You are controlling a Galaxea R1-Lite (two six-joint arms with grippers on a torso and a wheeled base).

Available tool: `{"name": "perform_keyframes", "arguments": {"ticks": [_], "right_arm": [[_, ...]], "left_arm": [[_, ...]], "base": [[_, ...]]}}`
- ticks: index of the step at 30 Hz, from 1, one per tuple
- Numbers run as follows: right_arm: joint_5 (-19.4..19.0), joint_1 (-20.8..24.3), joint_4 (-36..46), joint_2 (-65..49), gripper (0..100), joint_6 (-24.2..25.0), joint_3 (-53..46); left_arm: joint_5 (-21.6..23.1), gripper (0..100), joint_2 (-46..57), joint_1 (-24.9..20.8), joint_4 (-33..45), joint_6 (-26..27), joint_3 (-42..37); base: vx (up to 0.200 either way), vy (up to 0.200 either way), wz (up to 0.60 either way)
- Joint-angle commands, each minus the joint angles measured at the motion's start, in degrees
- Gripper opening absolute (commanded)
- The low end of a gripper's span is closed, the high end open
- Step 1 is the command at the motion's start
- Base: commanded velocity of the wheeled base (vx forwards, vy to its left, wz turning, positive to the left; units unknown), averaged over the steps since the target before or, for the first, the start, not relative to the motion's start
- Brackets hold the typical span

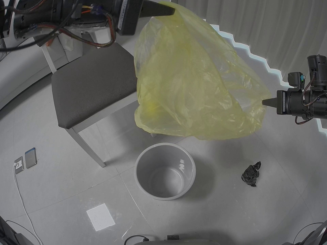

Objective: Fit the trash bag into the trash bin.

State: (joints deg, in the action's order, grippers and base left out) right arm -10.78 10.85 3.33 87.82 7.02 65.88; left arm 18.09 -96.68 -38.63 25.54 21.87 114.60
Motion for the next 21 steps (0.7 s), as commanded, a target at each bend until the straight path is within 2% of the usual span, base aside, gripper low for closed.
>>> {"name": "perform_keyframes", "arguments": {"ticks": [1,2,3,4,6,7,8,10,11,14,21], "right_arm": [[0.2,0.3,0.0,0.4,0,0.0,-0.9],[0.2,0.5,0.0,0.4,0,0.0,-1.3],[0.2,0.5,0.0,0.4,0,0.0,-1.3],[0.9,1.4,-0.1,0.5,0,0.1,-1.9],[2.9,2.0,-0.2,0.6,0,0.0,-2.0],[2.9,2.0,-0.2,0.6,0,0.0,-2.0],[4.6,3.0,-0.3,0.9,0,0.0,-2.1],[5.2,3.9,-0.3,1.1,0,0.1,-2.1],[5.9,5.1,-0.2,1.5,0,0.1,-2.2],[7.7,7.7,-0.4,2.4,0,0.1,-1.9],[11.3,13.2,-0.5,4.9,0,0.6,-2.2]], "left_arm": [[-3.9,0,1.5,0.2,-0.7,-5.0,0.0],[-6.8,0,2.2,0.1,-0.9,-7.5,0.0],[-6.8,0,2.2,0.1,-0.9,-7.5,0.0],[-13.8,0,4.5,-0.6,-4.3,-14.6,-4.5],[-17.7,0,6.4,-0.8,-9.7,-20.7,-11.3],[-17.7,0,6.4,-0.8,-9.7,-20.7,-11.3],[-19.2,0,9.6,-1.1,-16.0,-24.4,-19.7],[-19.3,0,11.5,-0.9,-18.9,-25.3,-24.6],[-19.2,0,14.2,-0.6,-22.6,-25.6,-32.2],[-19.1,0,17.6,-0.5,-28.2,-26.6,-42.7],[-19.5,0,18.8,0.3,-38.5,-31.3,-58.2]], "base": [[0.0,0.0,0.0],[0.0,0.0,0.0],[0.0,0.0,0.0],[0.0,0.0,0.0],[0.0,0.0,0.0],[0.0,0.0,0.0],[0.0,0.0,0.0],[0.0,0.0,0.0],[0.0,0.0,0.0],[0.0,0.0,0.0],[0.0,0.0,0.0]]}}
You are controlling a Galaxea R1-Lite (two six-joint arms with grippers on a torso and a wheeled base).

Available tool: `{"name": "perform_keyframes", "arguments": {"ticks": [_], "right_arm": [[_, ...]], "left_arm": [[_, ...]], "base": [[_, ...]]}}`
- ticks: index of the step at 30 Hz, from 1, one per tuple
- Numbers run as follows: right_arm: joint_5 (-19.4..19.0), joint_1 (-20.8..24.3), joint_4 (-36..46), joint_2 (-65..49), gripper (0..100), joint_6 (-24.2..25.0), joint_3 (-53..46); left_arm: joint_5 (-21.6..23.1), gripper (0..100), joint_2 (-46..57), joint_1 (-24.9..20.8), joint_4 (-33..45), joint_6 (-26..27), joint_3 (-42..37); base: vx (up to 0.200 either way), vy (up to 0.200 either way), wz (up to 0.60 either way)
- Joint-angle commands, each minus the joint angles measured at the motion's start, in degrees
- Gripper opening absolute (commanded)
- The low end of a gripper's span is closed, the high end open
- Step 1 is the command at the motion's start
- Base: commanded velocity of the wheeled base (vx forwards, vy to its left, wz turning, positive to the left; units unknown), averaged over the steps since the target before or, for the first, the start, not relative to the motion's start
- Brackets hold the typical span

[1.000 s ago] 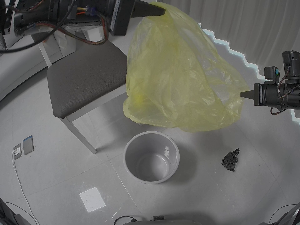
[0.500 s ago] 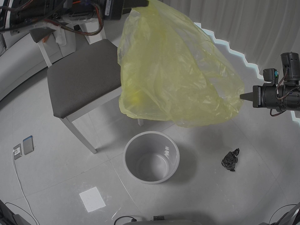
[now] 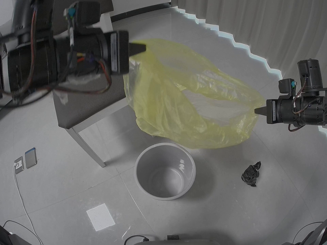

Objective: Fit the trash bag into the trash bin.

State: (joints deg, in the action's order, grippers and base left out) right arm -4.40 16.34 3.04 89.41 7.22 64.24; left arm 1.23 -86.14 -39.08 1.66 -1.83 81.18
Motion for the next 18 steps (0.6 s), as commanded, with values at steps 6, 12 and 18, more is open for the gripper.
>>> {"name": "perform_keyframes", "arguments": {"ticks": [6,12,18], "right_arm": [[5.5,9.4,0.1,5.0,0,0.3,-1.8],[5.6,10.6,0.0,8.6,0,-0.6,-3.2],[6.2,11.0,-0.4,12.1,0,-0.5,-3.0]], "left_arm": [[-4.0,0,7.9,2.8,-16.0,-9.7,-30.3],[-3.6,0,5.8,5.6,-19.2,-17.5,-37.1],[-0.2,0,-1.8,9.9,-36.2,-20.2,-45.5]], "base": [[0.0,0.0,0.0],[0.0,0.0,0.0],[0.0,0.0,0.0]]}}
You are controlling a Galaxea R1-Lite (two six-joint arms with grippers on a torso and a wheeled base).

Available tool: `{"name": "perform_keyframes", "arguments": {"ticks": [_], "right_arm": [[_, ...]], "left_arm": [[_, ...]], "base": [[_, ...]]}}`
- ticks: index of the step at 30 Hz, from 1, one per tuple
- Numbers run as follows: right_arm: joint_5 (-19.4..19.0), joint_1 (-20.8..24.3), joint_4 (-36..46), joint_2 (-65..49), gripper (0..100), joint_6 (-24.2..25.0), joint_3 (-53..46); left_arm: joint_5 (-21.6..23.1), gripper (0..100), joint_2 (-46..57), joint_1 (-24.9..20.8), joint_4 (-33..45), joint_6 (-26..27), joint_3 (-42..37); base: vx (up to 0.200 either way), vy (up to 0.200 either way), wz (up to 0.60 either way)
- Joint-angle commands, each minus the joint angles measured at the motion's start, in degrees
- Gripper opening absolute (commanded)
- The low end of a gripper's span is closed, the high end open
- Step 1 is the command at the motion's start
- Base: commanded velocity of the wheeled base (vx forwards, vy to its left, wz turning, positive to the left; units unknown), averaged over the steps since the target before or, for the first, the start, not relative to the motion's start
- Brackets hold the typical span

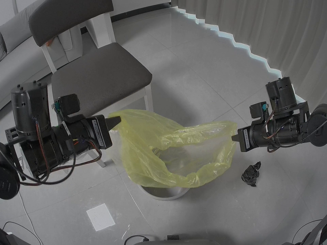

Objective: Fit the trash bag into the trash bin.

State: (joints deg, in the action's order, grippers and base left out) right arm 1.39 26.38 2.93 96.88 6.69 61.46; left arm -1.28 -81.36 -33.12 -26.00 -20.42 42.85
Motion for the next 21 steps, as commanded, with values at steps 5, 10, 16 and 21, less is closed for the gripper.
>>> {"name": "perform_keyframes", "arguments": {"ticks": [5,10,16,21], "right_arm": [[0.5,1.0,-0.9,7.3,0,0.0,0.6],[0.5,0.9,-1.8,8.9,0,0.0,0.7],[0.5,0.2,-1.8,9.9,0,-0.1,0.5],[0.2,-0.4,-1.9,10.7,0,0.0,0.1]], "left_arm": [[2.9,0,-14.3,4.4,-22.4,-2.6,-11.0],[2.8,0,-18.8,3.8,-27.9,-2.7,-12.1],[2.9,0,-22.4,3.9,-29.5,-3.4,-11.0],[3.0,0,-25.1,4.3,-32.4,-3.4,-11.8]], "base": [[0.0,0.0,0.0],[0.0,0.0,0.0],[0.0,0.0,0.0],[0.0,0.0,0.0]]}}
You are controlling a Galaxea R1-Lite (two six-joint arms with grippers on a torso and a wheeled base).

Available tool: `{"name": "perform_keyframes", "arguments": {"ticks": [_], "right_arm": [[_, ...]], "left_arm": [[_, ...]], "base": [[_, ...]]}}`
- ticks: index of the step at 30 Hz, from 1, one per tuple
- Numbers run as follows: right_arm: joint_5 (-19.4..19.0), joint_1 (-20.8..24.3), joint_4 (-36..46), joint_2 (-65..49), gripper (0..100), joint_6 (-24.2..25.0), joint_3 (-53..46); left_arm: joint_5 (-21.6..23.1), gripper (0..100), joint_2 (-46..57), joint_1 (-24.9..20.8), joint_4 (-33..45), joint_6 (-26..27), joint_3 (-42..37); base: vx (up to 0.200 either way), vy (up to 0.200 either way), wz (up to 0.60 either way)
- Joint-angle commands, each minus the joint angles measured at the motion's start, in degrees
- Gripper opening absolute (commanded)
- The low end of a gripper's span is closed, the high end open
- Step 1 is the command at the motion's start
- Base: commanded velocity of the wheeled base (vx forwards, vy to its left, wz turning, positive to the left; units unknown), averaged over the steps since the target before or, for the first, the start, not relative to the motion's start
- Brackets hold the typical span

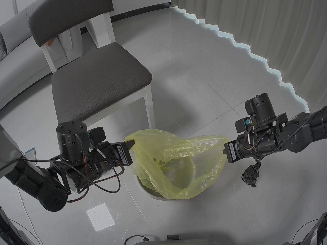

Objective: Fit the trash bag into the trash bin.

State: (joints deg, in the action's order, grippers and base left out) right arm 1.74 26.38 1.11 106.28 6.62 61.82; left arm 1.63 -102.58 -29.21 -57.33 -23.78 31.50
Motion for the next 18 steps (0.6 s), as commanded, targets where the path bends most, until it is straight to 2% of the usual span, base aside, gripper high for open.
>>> {"name": "perform_keyframes", "arguments": {"ticks": [1,7,18], "right_arm": [[-0.2,-0.5,-0.2,1.8,0,0.2,-0.3],[-0.2,-0.5,-4.4,4.3,0,0.5,-1.0],[0.0,1.3,-4.8,6.7,0,0.7,-2.5]], "left_arm": [[0.1,0,-4.8,0.6,-2.3,0.0,-0.6],[0.2,0,-7.0,1.4,-4.2,0.1,-2.3],[0.6,0,-4.6,3.3,-3.5,0.4,-9.3]], "base": [[0.0,0.0,0.0],[0.0,0.0,0.0],[0.0,0.0,0.0]]}}
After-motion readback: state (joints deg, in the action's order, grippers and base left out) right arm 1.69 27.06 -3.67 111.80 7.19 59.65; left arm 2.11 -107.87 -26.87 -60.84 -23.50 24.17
